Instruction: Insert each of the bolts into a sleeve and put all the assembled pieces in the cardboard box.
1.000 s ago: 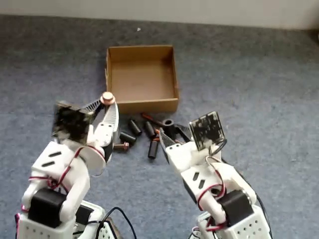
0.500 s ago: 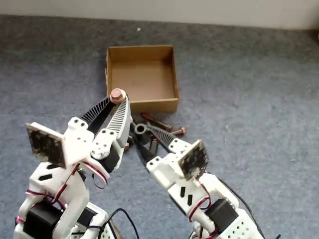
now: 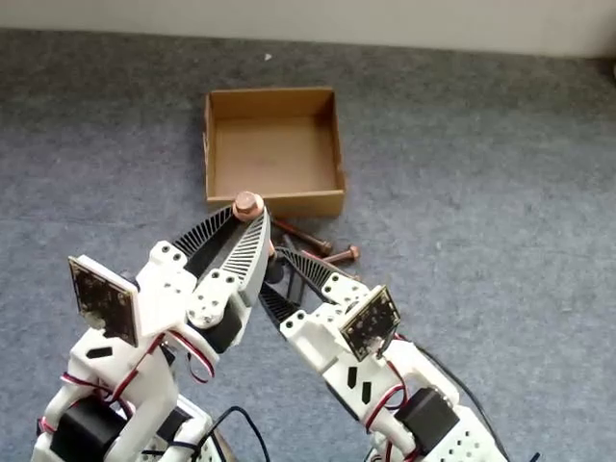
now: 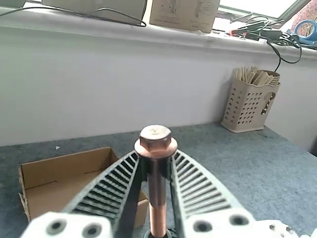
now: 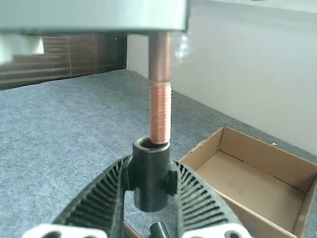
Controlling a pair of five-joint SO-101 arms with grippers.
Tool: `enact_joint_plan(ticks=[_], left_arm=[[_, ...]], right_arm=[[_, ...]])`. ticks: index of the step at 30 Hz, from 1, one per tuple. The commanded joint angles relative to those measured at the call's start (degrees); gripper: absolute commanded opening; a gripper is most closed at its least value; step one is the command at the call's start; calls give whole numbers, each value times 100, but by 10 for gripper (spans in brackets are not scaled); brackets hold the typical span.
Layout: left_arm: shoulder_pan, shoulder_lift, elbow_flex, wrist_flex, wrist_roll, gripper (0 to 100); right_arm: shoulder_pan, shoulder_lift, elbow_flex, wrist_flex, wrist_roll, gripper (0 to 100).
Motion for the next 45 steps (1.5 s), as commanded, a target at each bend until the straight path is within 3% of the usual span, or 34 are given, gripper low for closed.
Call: enact_joint_plan(ticks=[1,13,22,27,37,45], left_arm=[[48,22,-4,-141,44,5],[435,22,154,325,-501,5],[400,22,171,343,-519,7],[356,13,48,967,-607,188],[-787,22,-374,1714,-1240,214],[-2343,22,690,1723,-1415,199]], right_arm=[[-31,-127,-84,-189,62,5],[101,-127,-84,-198,53,5],[110,-127,-84,-198,53,5],[242,-127,-84,-180,53,5],[743,-75,-40,-101,44,5],[1262,-57,-198,1253,-396,5]])
